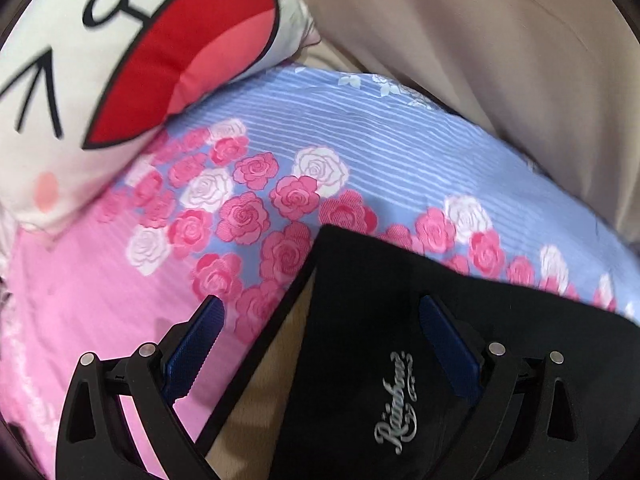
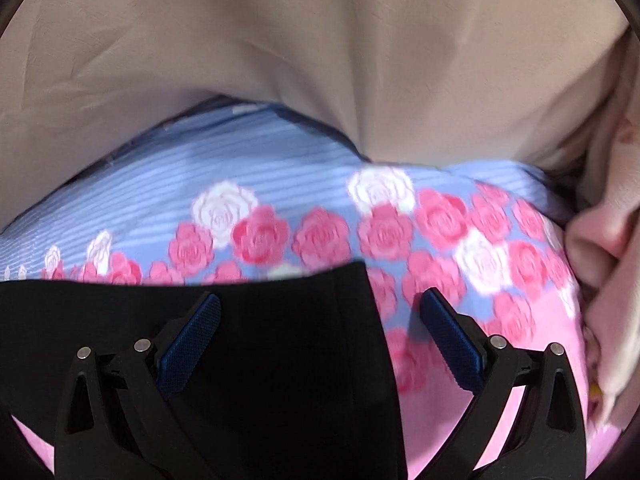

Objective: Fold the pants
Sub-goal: 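Grasp the trouser waistband with the left gripper while the right gripper grasps the other waistband corner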

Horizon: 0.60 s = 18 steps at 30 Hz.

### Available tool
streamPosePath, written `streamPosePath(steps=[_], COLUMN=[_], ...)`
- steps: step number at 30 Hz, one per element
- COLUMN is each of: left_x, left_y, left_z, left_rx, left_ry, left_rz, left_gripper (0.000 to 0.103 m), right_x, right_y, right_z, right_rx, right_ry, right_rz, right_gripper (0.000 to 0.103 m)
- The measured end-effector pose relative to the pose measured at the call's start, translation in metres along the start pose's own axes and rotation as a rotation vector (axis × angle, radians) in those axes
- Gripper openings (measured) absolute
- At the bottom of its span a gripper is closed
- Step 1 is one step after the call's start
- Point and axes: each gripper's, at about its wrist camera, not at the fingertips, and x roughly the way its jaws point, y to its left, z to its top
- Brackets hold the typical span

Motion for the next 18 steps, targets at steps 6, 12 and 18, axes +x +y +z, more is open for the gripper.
streamPosePath(steps=[6,12,18], left_x=[0.007,-0.006,-0.044], left_y=[-0.007,-0.021,-0.023], left_z=[0.014,0.017,0.014], left_rx=[0.044,0.06,0.053], left_ry=[0.012,0.047,0.007], left_rz=[0.011,-0.065,-0.092], left_gripper=[0.097,0.033,0.022], right_x=[0.002,-0.01,-0.045], right_y=[0.004,0.01,0.016], right_z=[0.001,-0.004,-0.007], right_rx=[-0.034,-0.01,-0.01], right_ry=[-0.024,-0.042,-0.092], right_rz=[0.02,0.133,0.163], right_gripper=[0.098,0.038,0.018])
